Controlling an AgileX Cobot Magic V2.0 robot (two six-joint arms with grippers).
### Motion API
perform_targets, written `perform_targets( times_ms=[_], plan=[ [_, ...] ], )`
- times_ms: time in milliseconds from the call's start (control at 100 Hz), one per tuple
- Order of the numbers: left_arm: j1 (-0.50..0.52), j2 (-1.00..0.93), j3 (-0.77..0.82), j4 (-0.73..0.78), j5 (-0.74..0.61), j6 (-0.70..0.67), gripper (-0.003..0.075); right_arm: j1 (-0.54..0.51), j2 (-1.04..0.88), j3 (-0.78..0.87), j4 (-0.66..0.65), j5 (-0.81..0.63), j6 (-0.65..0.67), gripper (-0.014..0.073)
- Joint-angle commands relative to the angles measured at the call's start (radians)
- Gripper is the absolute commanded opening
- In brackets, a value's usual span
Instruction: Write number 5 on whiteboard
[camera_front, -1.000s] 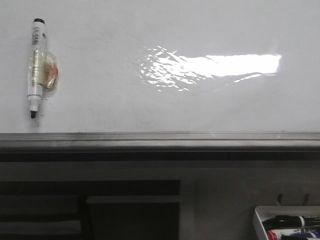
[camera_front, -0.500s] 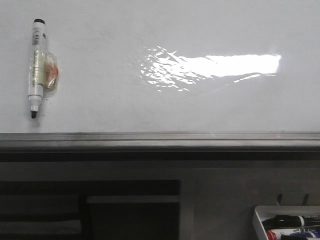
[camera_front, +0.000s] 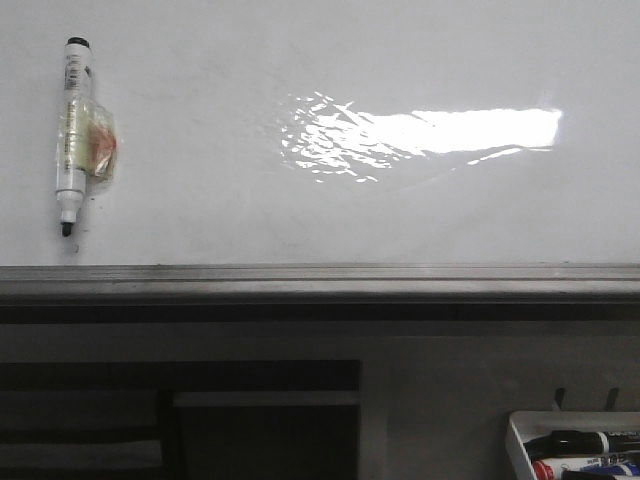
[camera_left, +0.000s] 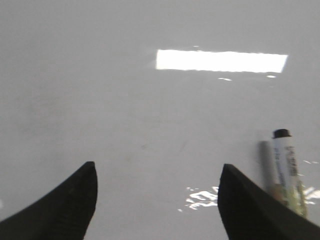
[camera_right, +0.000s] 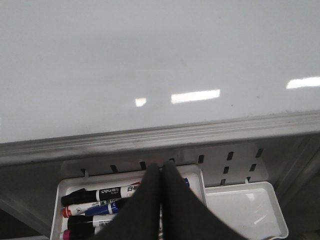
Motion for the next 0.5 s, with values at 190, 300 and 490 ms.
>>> perform_targets(
  times_ms=[190,300,490],
  plan=[
    [-0.304,0.109,-0.030,0.054,-0.133,0.002,0.0470,0.001,0.018,-0.035,-0.002,-0.153,0.000,-0.0061],
    [-0.401,0.186,-0.030,0.037,-0.212,0.002,0.0452,0.001,0.018,-0.035,-0.002,-0.152,0.000,-0.0061],
    [-0.446,0.337,-0.031,-0.025,-0.309,0.002,0.0448,0.001,0.018,-0.035,-0.002,-0.151,0.000,-0.0061]
  ],
)
